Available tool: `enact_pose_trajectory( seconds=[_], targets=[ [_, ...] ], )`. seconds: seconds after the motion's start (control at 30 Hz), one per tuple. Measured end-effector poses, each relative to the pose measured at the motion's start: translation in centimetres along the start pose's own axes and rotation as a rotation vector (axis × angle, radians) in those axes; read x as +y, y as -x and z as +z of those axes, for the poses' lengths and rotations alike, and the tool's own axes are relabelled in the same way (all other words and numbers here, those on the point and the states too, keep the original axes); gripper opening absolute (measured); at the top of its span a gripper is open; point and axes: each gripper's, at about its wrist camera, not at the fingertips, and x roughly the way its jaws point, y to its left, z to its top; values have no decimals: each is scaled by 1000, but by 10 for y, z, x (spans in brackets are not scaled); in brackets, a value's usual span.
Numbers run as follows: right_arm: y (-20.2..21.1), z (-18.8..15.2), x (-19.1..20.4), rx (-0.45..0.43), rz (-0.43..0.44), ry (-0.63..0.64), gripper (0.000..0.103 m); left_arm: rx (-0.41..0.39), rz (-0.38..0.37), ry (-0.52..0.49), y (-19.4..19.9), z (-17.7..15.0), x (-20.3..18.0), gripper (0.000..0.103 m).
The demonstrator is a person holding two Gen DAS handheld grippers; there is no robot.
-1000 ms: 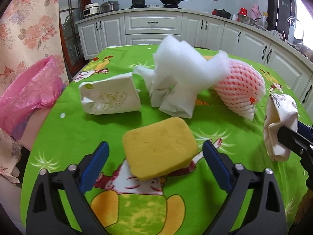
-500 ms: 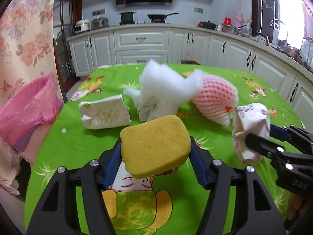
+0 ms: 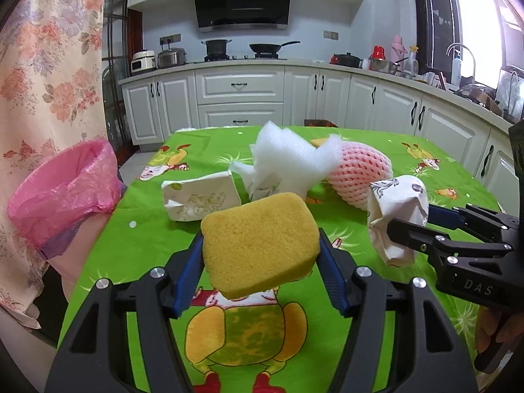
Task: Collect trash
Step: 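Carry both items to the wastebasket and open both tools to drop them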
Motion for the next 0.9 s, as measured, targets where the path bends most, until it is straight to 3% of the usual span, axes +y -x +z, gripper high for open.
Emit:
enact_pose_trajectory(
  seconds=[0.47,0.9],
  targets=[
    [-9,17,34,-2,32,62,52,-35,54,69,15,-7,46,63],
    [-42,51,105,-6,150,199,52,-72,168,115,39,-8,106,63]
  ],
)
